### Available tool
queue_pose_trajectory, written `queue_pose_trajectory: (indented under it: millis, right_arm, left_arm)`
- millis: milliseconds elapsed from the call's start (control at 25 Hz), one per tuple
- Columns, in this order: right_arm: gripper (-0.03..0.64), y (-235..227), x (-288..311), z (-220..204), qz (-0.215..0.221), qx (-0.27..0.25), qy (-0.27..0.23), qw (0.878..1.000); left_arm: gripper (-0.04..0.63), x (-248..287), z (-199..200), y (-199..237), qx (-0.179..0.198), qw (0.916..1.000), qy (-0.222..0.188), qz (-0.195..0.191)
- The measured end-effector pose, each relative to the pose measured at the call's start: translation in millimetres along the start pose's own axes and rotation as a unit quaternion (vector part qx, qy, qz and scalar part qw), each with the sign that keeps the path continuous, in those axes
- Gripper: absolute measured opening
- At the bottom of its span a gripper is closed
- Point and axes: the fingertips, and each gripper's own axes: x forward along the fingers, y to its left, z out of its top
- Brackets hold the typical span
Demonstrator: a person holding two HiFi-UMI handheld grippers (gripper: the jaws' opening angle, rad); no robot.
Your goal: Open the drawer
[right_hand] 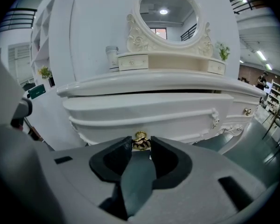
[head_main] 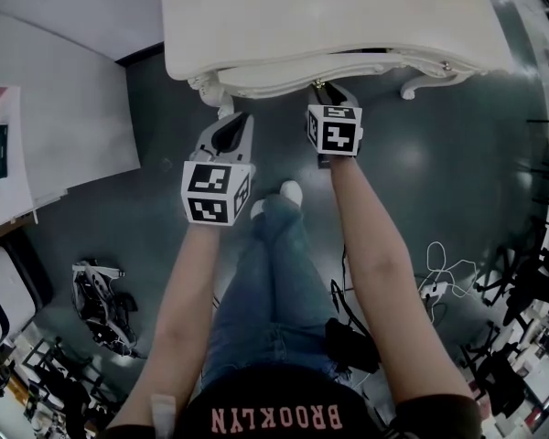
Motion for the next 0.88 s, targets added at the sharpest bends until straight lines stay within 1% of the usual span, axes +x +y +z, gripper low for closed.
queue_pose_trajectory:
  millis: [360, 560, 880]
  right_arm:
    - [0.112, -1, -16, -17, -0.004, 0.006, 0.006, 1.000]
    - [0.112, -2, -28, -27, -0.004, 0.009, 0.005, 1.000]
    - [0.112, 2, -52, -50, 0.001, 0.006, 0.013, 1.000]
  left_arm:
    - [0.006, -7, -2, -9, 0.001, 0.9999, -0.008, -0.008]
    - [0.005, -17, -2, -17, 0.001, 0.9999, -0.016, -0.004]
    - [0.005, -40, -17, -28, -0.004, 0.9999, -0.013, 0.008]
